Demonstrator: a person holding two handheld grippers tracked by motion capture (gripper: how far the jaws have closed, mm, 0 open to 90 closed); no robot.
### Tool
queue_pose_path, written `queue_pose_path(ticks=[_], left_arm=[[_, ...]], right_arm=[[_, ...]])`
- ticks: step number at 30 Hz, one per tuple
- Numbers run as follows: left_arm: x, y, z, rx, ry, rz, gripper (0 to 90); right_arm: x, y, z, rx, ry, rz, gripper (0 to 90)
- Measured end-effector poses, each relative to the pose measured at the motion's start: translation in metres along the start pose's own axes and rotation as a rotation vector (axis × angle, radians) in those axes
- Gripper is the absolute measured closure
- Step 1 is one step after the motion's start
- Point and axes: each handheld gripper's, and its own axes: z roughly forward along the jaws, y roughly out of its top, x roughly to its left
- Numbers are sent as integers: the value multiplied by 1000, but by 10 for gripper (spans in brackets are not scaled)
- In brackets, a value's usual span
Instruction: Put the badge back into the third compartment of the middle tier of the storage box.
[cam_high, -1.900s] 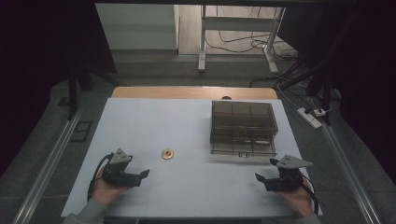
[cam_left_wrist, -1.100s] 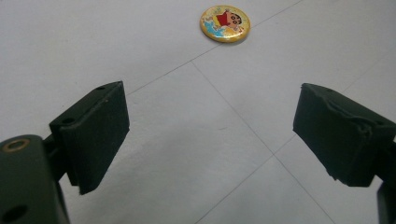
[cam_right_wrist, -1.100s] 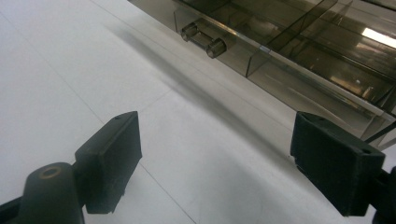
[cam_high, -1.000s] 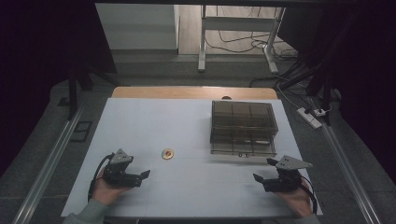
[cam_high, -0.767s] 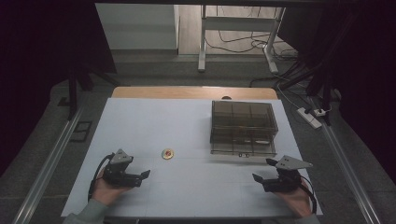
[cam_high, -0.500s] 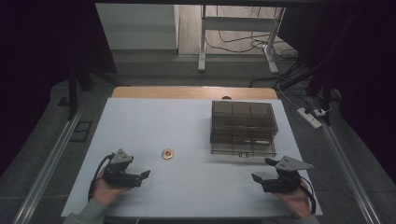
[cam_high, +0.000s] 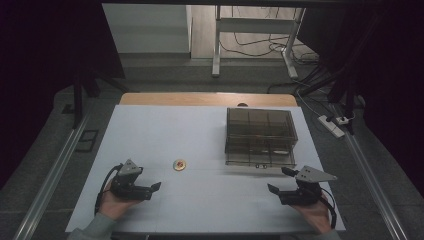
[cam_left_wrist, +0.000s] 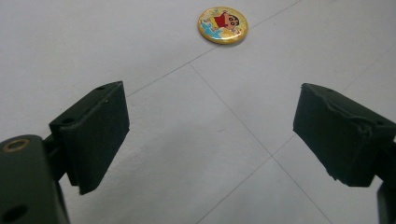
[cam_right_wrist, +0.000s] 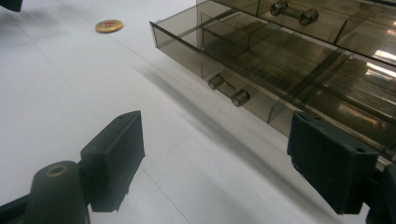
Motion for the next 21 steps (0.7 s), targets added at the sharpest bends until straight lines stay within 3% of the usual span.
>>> queue_pose_path(ticks=[21], left_arm=[[0,3,2,5,0,7,109]], right_arm=[[1,12,9,-30,3,-12,189]])
